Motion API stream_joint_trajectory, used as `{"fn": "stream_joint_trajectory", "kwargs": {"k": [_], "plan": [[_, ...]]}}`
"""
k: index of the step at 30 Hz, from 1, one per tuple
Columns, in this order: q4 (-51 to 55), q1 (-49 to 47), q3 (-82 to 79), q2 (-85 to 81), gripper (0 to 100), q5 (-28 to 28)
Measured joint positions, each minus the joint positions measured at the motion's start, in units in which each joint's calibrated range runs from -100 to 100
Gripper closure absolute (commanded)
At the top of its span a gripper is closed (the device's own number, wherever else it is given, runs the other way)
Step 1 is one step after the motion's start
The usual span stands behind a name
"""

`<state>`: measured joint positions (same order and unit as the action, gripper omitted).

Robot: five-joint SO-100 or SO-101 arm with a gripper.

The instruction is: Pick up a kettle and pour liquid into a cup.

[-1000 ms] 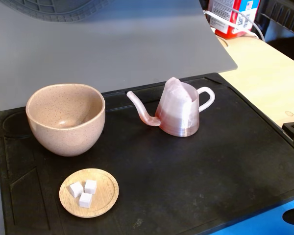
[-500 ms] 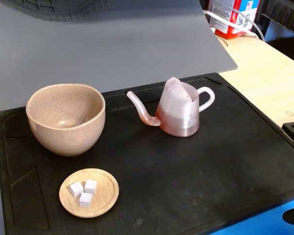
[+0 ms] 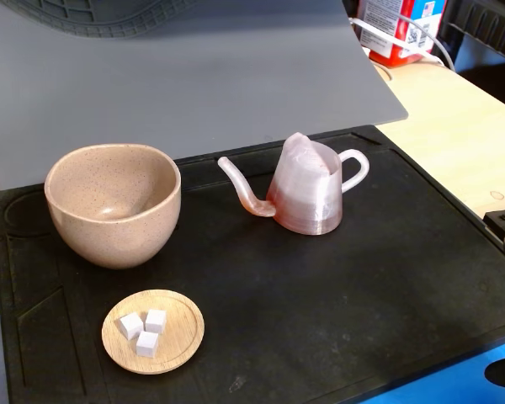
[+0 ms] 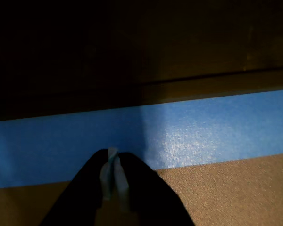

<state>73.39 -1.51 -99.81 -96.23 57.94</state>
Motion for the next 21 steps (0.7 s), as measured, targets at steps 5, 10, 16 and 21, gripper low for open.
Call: {"fn": "stream_joint_trajectory", "kwargs": {"k": [5,10,16,21], "plan": [[0.0,0.0,0.0,0.0,99,0.2],[-1.1,0.0,0.0,0.1,99,0.2],[-14.4,0.1,0.0,1.1,99,0.2],[-31.5,0.1,0.0,1.3,99,0.2]]}}
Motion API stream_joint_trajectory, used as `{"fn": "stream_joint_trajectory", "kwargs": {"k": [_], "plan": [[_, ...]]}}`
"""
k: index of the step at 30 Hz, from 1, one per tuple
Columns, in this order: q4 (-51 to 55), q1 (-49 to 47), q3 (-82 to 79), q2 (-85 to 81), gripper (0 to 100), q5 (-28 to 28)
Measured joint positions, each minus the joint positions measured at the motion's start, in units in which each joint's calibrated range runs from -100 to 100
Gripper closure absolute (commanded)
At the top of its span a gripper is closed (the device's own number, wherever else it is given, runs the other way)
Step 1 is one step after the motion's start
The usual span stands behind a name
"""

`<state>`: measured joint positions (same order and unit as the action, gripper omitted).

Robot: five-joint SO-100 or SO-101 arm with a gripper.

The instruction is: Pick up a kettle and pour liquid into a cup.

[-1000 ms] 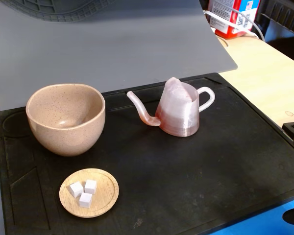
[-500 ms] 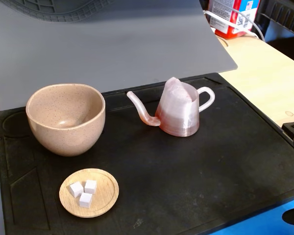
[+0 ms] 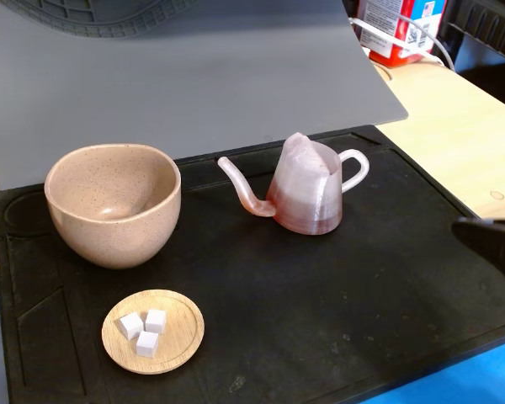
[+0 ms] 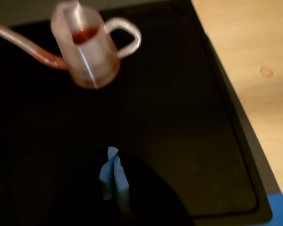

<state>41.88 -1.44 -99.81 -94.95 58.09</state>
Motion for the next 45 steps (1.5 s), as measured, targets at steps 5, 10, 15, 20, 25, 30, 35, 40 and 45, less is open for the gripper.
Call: {"fn": "stream_joint_trajectory", "kwargs": {"k": [5,10,15,20,25,30,35,40,45], "plan": [[-9.4,0.1,0.0,3.0,99,0.0],[-23.8,0.1,0.0,13.0,99,0.0],[-36.1,1.1,0.1,23.6,99,-2.0],[-49.6,5.4,5.8,43.8,99,-7.2],[-56.7,5.2,13.9,58.6,88,-10.1],[-62.7,2.3,19.6,70.9,79,-14.5],[-62.7,2.3,27.7,79.1,79,-18.2],[-62.8,0.6,34.4,85.8,79,-19.4],[-68.7,-0.5,36.9,92.0,79,-19.1]]}}
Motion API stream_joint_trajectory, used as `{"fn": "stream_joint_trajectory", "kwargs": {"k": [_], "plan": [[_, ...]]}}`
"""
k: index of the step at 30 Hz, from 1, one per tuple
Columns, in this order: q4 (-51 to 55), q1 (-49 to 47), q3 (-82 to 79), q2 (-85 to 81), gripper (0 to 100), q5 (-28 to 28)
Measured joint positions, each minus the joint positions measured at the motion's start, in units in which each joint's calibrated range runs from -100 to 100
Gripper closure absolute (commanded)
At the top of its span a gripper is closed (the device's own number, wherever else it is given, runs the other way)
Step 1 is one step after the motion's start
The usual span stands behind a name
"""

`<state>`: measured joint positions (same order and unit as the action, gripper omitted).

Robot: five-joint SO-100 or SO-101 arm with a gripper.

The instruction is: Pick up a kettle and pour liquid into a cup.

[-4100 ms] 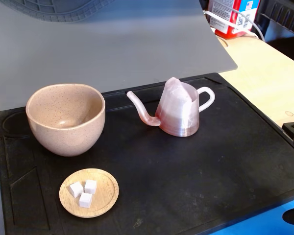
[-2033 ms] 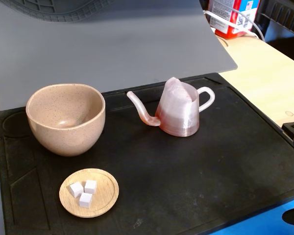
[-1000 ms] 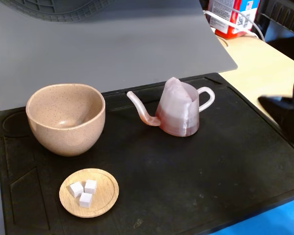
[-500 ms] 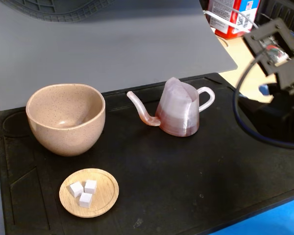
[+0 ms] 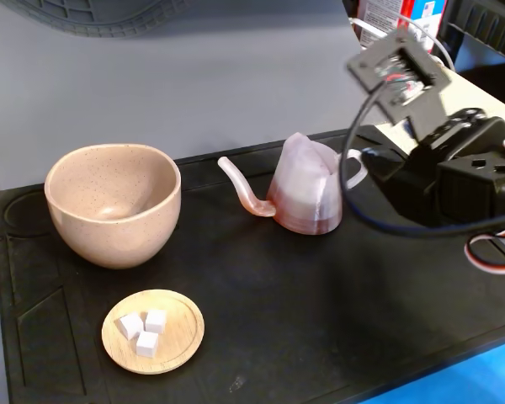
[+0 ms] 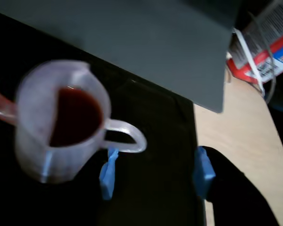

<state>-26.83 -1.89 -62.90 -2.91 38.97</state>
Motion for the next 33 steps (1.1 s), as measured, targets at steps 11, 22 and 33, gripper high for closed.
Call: {"fn": "stream_joint_trajectory", "kwargs": {"k": [11,22,33], "plan": [[-0.2,-0.8,4.3,5.1,79,-0.3],[-0.2,1.0,5.0,7.9,79,-0.3],[-0.2,0.1,10.7,12.4,79,-0.3]]}}
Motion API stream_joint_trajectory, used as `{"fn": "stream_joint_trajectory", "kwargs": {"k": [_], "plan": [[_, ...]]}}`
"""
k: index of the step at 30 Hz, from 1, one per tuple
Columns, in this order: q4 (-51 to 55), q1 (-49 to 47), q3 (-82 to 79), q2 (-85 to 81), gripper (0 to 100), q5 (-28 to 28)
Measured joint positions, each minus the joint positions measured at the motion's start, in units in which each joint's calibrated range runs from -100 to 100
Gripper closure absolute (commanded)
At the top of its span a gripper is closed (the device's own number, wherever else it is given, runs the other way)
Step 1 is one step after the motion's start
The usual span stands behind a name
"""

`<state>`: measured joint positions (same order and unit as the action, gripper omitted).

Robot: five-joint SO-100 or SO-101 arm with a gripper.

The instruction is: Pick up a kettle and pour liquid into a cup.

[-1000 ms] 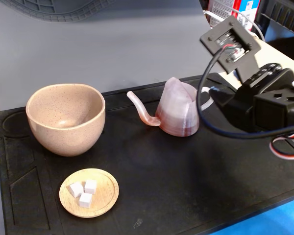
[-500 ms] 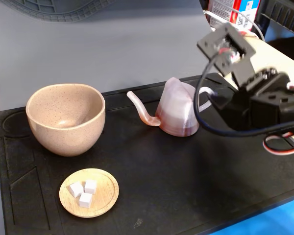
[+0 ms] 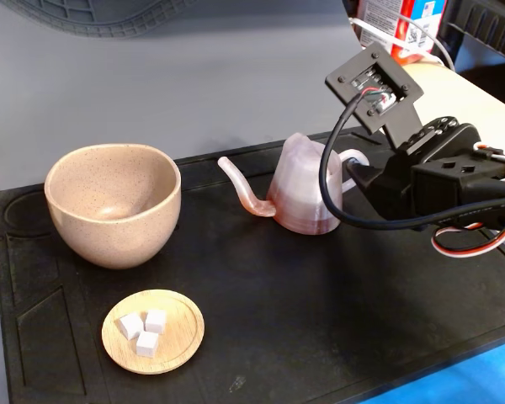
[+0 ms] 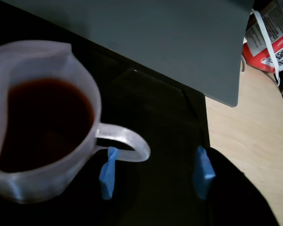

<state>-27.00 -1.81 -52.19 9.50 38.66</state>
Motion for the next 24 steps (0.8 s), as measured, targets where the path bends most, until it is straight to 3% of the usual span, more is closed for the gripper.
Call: {"fn": "stream_joint_trajectory", "kwargs": {"k": [24], "plan": [[0.0,1.0,5.3,4.7,79,-1.3]]}}
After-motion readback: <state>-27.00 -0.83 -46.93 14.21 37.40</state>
